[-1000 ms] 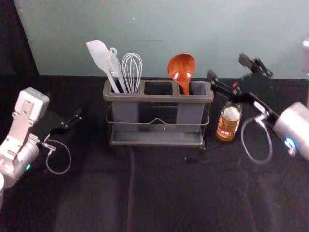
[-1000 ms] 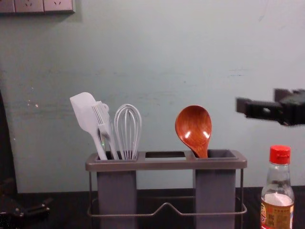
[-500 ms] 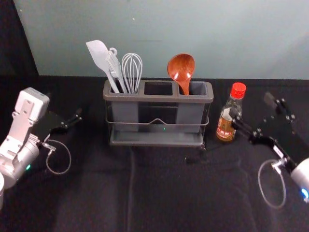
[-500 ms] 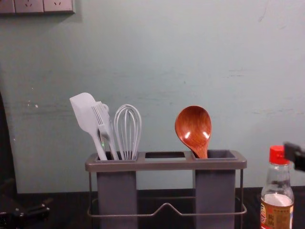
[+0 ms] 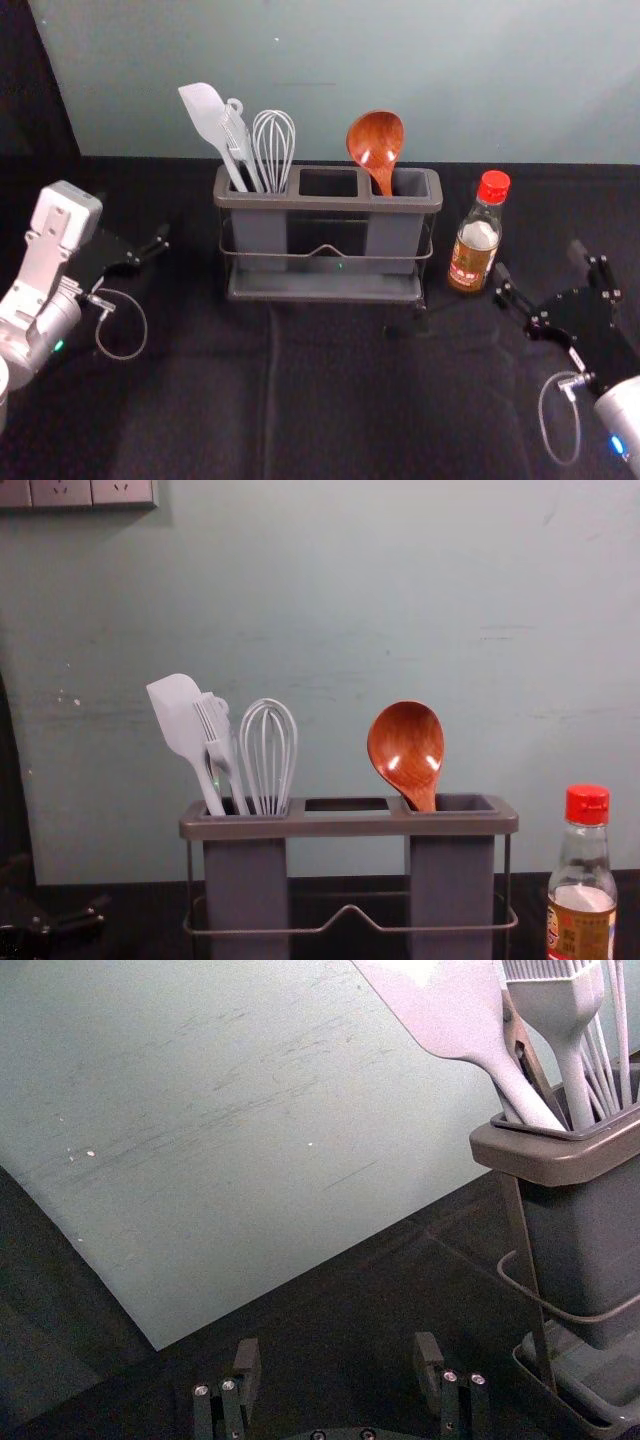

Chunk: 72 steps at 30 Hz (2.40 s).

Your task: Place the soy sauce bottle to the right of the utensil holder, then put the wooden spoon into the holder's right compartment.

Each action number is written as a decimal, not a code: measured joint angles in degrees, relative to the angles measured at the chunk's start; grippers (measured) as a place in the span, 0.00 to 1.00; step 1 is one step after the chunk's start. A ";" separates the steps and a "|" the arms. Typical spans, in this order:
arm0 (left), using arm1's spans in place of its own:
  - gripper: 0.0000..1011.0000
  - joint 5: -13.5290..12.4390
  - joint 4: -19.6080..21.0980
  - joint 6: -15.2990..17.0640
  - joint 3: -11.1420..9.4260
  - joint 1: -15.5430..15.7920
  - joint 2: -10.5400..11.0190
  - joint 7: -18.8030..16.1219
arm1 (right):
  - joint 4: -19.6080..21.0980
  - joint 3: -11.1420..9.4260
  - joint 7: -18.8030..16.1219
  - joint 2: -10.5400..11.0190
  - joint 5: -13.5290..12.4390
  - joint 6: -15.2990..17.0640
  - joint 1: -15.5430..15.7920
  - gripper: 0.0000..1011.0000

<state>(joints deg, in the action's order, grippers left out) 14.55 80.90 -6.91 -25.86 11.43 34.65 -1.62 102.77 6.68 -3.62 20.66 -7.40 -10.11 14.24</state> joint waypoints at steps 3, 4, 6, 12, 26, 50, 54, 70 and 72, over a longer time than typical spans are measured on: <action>0.99 0.00 0.00 0.00 0.00 0.00 0.00 0.00 | -1.61 -0.45 -0.25 -0.87 -0.77 -0.85 0.06 0.99; 0.99 0.00 0.00 0.00 0.00 0.00 0.00 0.00 | -1.89 -0.57 -0.42 -1.01 -0.92 -0.97 0.06 0.99; 0.99 0.00 0.00 0.00 0.00 0.00 0.00 0.00 | -2.78 -0.98 -0.72 -1.50 -1.33 -1.35 0.01 0.99; 0.99 0.00 0.00 0.00 0.00 0.00 0.00 0.00 | -5.30 -1.22 -1.03 -2.23 -0.05 -1.47 -1.13 0.99; 0.99 0.00 0.00 0.00 0.00 0.00 0.00 0.00 | -6.81 -1.16 -1.63 -2.81 1.13 -0.96 -2.12 0.99; 0.99 0.00 0.00 0.00 0.00 0.00 0.00 0.00 | -6.45 -1.12 -1.59 -2.63 0.85 -0.97 -1.93 0.99; 0.99 0.00 0.00 0.00 0.00 0.00 0.00 0.00 | -6.43 -1.12 -1.58 -2.62 0.82 -0.97 -1.91 0.99; 0.99 0.00 0.00 0.00 0.00 0.00 0.00 0.00 | -6.41 -1.12 -1.53 -2.62 0.80 -0.97 -1.90 0.99; 0.99 0.00 0.00 0.00 0.00 0.00 0.00 0.00 | -6.41 -1.12 -1.52 -2.62 0.80 -0.97 -1.90 0.99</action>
<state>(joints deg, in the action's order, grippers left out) 14.55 80.90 -6.91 -25.86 11.43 34.64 -1.62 96.36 5.56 -5.13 18.04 -6.60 -11.07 12.34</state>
